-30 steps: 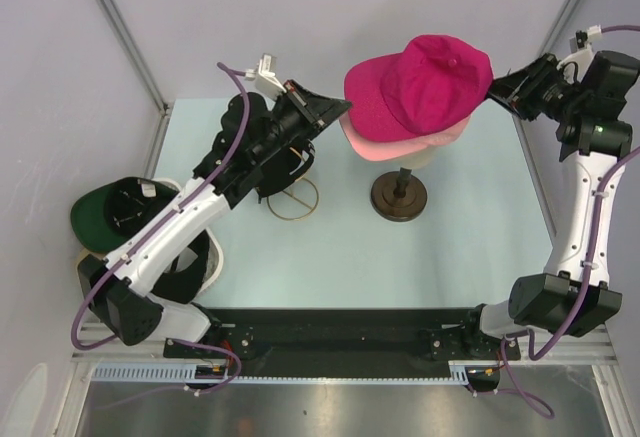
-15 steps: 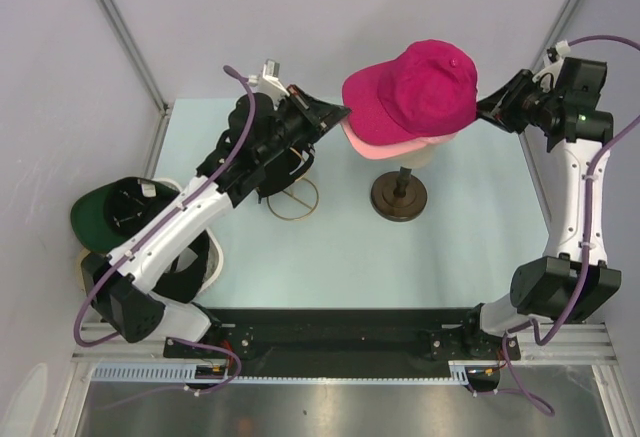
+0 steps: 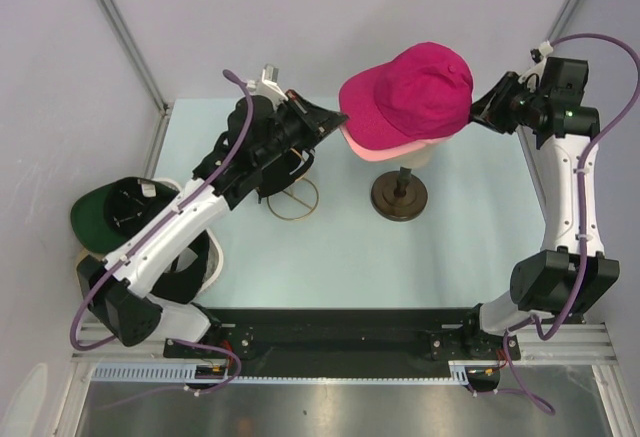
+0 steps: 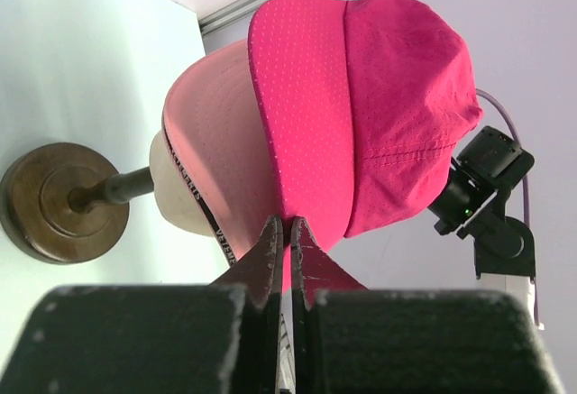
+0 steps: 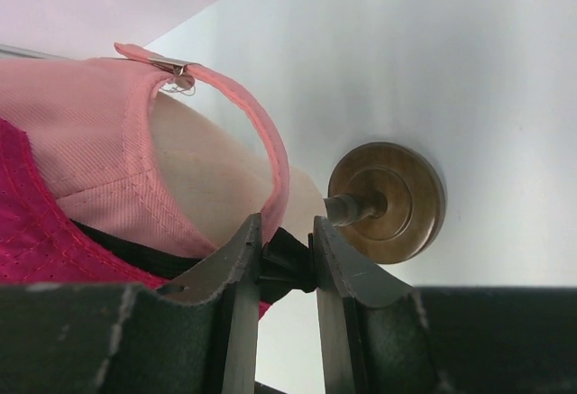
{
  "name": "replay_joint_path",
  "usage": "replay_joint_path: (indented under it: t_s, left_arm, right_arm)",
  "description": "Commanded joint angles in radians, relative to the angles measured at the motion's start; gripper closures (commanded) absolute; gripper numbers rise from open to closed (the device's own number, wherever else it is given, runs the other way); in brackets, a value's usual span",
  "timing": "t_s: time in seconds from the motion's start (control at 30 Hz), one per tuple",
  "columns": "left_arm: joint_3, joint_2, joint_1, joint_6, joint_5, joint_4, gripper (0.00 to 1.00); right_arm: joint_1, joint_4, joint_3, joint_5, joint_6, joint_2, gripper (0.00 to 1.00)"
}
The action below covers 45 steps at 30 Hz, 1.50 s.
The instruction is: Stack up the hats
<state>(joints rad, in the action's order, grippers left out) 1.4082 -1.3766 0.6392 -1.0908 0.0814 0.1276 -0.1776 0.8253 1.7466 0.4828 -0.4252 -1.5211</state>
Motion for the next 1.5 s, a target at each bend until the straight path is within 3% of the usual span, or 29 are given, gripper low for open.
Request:
replay_joint_path:
  t_s: [0.0,0.33,0.57,0.93,1.03,1.17,1.27,1.33,1.43,1.47]
  left_arm:
    - [-0.034,0.057,-0.009,-0.014,-0.039,0.070,1.00]
    - [-0.095,0.077,-0.009,-0.023,-0.009,0.086,1.00]
    - [-0.009,-0.015,-0.004,-0.011,0.041,0.087,1.00]
    - [0.020,-0.012,0.004,0.023,0.011,0.124,1.00]
    - [0.058,-0.029,0.004,0.049,0.004,0.138,1.00]
    - [0.107,-0.044,0.004,0.098,-0.019,0.176,1.00]
    - [0.127,-0.045,0.002,0.127,-0.032,0.196,1.00]
    - [0.133,-0.042,0.004,0.138,-0.038,0.205,0.99]
    - [0.135,-0.033,0.004,0.158,-0.042,0.204,0.84]
    - [0.133,-0.030,0.004,0.164,-0.040,0.201,0.74]
  right_arm:
    - [0.004,-0.028,-0.006,-0.064,0.026,-0.022,1.00]
    - [0.018,-0.025,-0.006,-0.099,0.046,-0.059,1.00]
    - [0.010,-0.018,0.031,-0.110,0.049,-0.063,1.00]
    - [-0.028,0.014,0.140,-0.087,0.051,-0.097,0.98]
    - [-0.059,0.021,0.133,-0.064,0.045,-0.077,0.89]
    - [-0.143,0.020,0.133,-0.036,0.036,-0.045,0.59]
    - [-0.203,0.005,0.133,0.010,0.008,-0.027,0.43]
    - [-0.215,-0.008,0.133,0.022,-0.003,-0.021,0.38]
    - [-0.220,-0.021,0.140,0.039,-0.012,-0.021,0.28]
    - [-0.220,-0.029,0.139,0.046,-0.023,-0.019,0.26]
